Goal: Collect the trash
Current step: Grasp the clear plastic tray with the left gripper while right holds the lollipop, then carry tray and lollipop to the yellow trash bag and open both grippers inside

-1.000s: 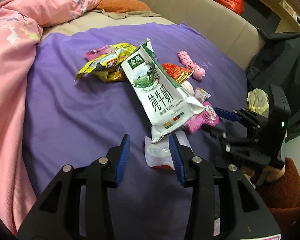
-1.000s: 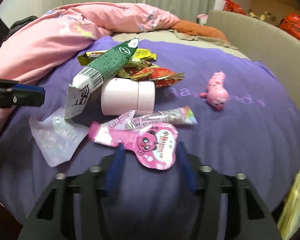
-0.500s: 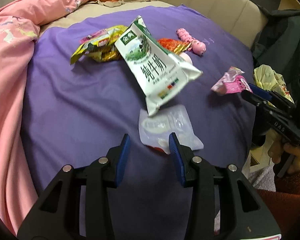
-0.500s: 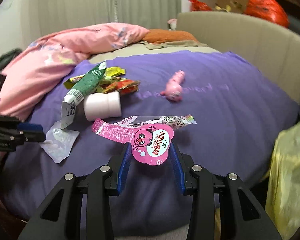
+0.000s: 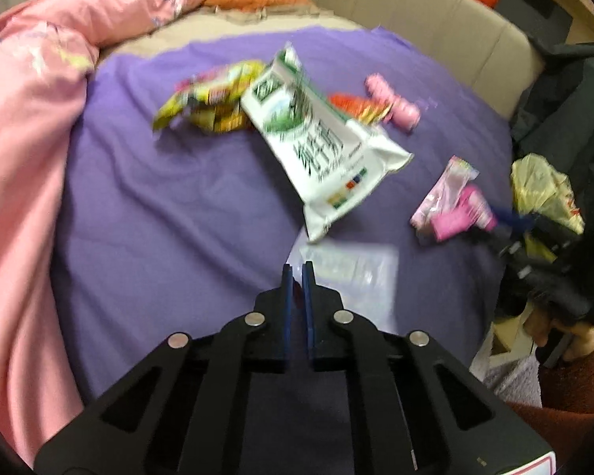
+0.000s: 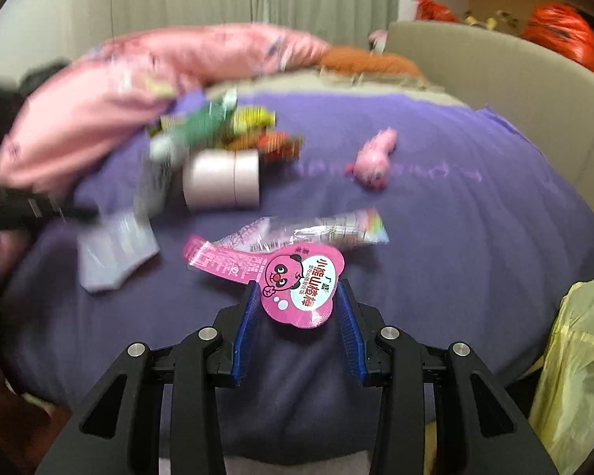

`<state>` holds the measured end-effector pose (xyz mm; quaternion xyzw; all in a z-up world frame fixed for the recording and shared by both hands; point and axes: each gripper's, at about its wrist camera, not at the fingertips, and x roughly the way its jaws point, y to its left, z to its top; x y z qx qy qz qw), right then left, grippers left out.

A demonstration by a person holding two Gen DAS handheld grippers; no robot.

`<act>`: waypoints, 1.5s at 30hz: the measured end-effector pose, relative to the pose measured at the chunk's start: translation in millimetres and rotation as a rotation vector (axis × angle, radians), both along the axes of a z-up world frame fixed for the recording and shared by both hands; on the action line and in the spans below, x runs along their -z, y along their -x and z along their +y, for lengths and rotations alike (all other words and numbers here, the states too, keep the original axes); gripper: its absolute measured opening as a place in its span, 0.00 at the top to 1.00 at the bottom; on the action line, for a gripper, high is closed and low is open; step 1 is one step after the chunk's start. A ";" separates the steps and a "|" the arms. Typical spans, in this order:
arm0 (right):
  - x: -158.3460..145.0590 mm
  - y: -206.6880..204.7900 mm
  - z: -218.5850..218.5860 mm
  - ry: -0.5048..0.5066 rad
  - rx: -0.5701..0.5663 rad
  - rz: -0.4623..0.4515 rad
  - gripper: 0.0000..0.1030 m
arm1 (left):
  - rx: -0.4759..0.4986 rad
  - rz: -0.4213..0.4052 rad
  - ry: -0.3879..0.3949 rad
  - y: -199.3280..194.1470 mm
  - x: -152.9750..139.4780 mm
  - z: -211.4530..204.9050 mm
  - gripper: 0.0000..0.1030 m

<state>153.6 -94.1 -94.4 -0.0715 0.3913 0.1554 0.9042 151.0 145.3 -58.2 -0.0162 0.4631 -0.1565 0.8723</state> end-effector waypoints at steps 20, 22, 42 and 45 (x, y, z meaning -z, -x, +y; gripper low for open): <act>-40.8 49.9 -38.6 -0.050 0.078 -0.119 0.64 | 0.030 -0.277 0.006 12.1 -87.6 -7.2 0.99; -52.6 56.4 -45.7 -0.048 0.095 -0.155 0.64 | 0.049 -0.313 0.017 11.2 -104.6 -17.8 0.99; -148.4 160.2 -237.1 0.152 0.558 -0.364 0.64 | 0.540 -0.401 0.282 8.3 -169.7 -311.7 0.99; -149.2 174.3 -267.7 0.156 0.626 -0.363 0.64 | 0.597 -0.397 0.265 8.8 -160.8 -352.7 0.99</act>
